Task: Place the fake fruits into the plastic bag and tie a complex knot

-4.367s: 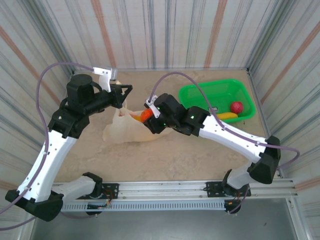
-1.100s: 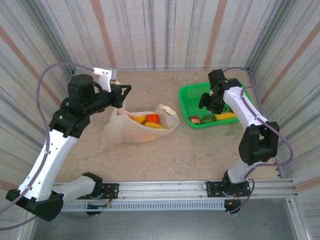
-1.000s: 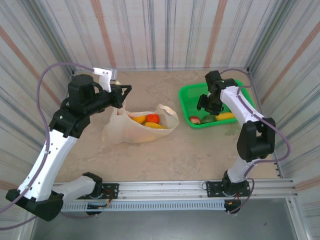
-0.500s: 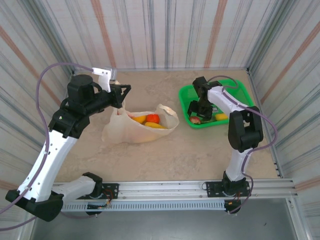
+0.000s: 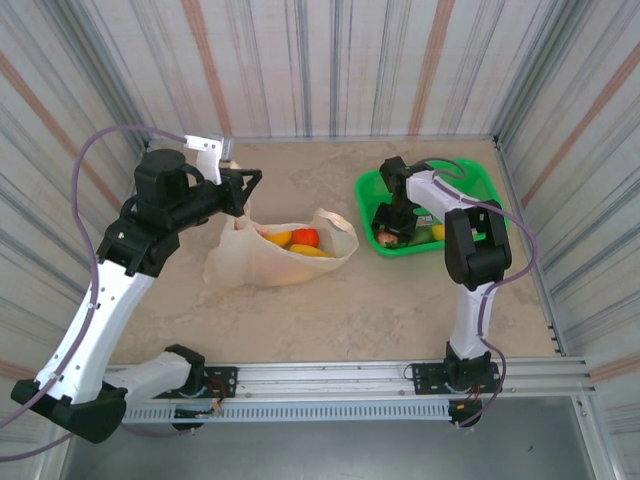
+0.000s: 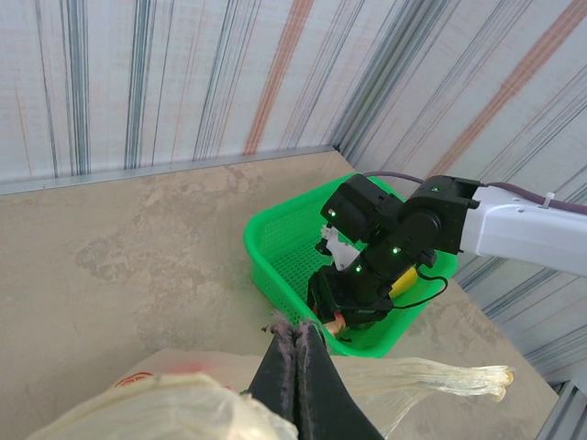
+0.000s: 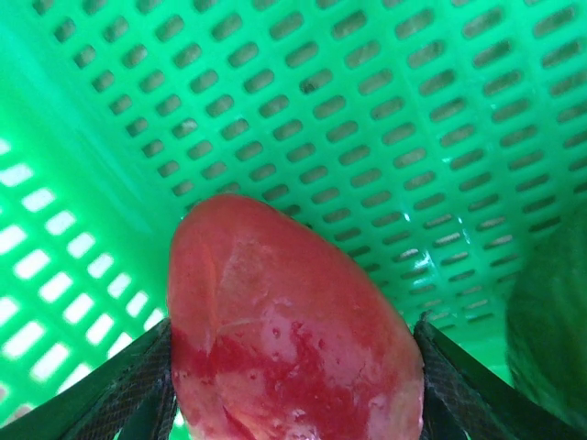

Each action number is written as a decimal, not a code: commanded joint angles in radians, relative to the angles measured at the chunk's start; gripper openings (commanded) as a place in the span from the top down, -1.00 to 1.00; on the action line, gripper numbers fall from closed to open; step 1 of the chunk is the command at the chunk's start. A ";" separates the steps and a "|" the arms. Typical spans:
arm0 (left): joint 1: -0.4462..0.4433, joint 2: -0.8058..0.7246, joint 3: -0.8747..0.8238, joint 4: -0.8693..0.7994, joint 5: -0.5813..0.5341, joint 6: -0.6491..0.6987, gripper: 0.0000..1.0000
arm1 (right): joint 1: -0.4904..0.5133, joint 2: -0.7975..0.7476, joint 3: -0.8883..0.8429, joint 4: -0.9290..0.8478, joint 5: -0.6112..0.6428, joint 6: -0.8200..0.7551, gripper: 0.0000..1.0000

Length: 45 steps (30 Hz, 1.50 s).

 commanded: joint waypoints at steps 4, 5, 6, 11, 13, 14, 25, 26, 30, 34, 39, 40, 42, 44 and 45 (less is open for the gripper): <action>-0.004 -0.015 0.016 -0.008 -0.010 0.016 1.00 | -0.048 0.010 0.056 -0.004 -0.018 0.007 0.07; -0.003 -0.015 0.016 -0.006 -0.011 0.016 1.00 | -0.057 0.002 0.065 -0.004 -0.014 0.003 0.06; -0.003 -0.014 0.013 -0.006 -0.012 0.016 1.00 | -0.065 -0.007 0.073 -0.007 -0.006 -0.003 0.07; -0.003 -0.012 0.012 -0.005 -0.014 0.016 1.00 | -0.095 -0.053 0.098 -0.010 0.017 -0.034 0.06; -0.002 -0.013 0.013 -0.004 -0.016 0.017 1.00 | -0.100 -0.083 0.096 -0.006 0.030 -0.049 0.06; -0.002 -0.012 0.013 -0.006 -0.015 0.016 1.00 | -0.100 -0.104 0.098 -0.005 0.040 -0.056 0.06; -0.002 0.003 0.014 -0.002 -0.012 0.013 0.99 | -0.098 -0.441 0.052 0.111 -0.055 -0.135 0.04; -0.001 0.005 0.014 -0.001 -0.012 0.013 0.99 | -0.094 -0.473 0.059 0.128 -0.093 -0.148 0.04; 0.001 0.012 0.014 0.003 -0.006 0.007 0.99 | -0.036 -0.573 0.105 0.186 -0.202 -0.204 0.06; 0.005 0.017 0.014 0.005 -0.001 0.001 0.99 | 0.076 -0.636 0.154 0.242 -0.278 -0.226 0.07; 0.010 0.012 0.012 0.006 -0.003 -0.003 0.97 | 0.300 -0.664 0.185 0.267 -0.270 -0.303 0.08; 0.011 0.011 0.009 0.005 -0.004 -0.004 0.97 | 0.342 -0.666 0.179 0.273 -0.268 -0.315 0.07; 0.012 0.009 0.008 0.006 -0.005 -0.003 0.96 | 0.425 -0.672 0.158 0.273 -0.251 -0.353 0.07; 0.013 0.007 0.005 0.008 -0.004 -0.004 0.96 | 0.508 -0.683 0.110 0.284 -0.206 -0.381 0.08; 0.013 0.006 0.004 0.007 -0.005 -0.003 0.96 | 0.541 -0.690 0.080 0.300 -0.199 -0.387 0.07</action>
